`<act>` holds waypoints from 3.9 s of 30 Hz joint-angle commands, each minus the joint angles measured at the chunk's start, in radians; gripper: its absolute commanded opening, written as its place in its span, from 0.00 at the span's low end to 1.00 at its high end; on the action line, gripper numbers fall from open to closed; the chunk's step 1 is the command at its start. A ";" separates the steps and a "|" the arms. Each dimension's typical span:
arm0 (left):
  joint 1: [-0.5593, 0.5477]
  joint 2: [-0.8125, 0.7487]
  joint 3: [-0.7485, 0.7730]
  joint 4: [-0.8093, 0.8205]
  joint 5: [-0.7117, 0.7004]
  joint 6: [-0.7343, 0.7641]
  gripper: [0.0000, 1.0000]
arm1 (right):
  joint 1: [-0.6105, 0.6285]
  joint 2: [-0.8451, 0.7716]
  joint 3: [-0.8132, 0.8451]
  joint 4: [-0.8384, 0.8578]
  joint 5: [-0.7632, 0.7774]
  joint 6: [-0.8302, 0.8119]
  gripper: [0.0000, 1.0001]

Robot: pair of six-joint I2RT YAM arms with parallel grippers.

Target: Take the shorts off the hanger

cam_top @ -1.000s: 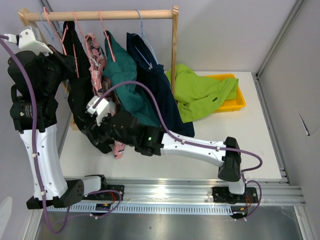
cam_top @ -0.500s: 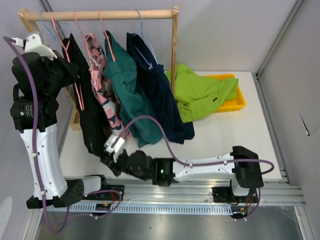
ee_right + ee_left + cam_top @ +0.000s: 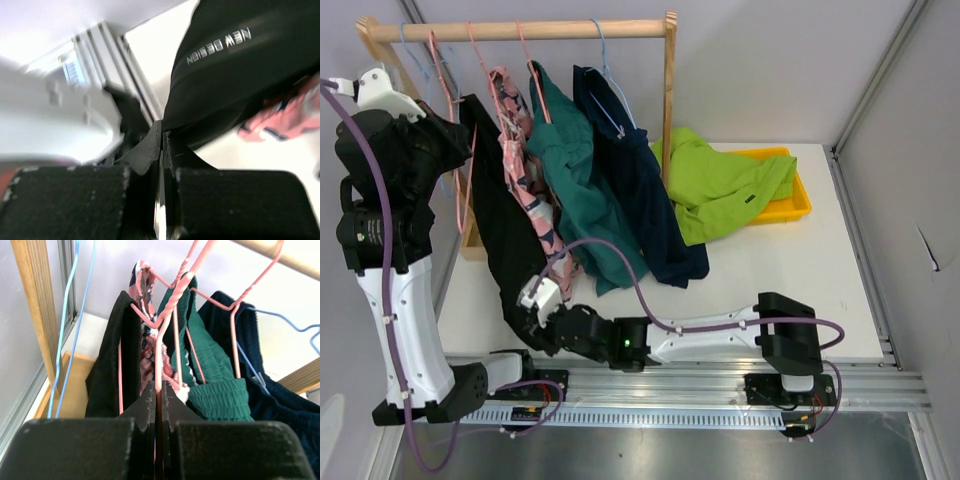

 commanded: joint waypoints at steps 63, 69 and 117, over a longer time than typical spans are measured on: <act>0.123 0.141 -0.146 0.246 0.128 -0.027 0.99 | 0.274 -0.993 0.214 -0.339 0.806 -0.751 0.00; 0.123 -0.048 -0.358 0.328 0.122 -0.002 0.99 | 0.214 -0.844 0.552 -0.158 0.713 -1.181 0.00; 0.114 -0.298 -0.660 0.424 0.254 0.006 0.99 | -1.087 -0.194 1.158 -0.669 -0.081 -0.541 0.00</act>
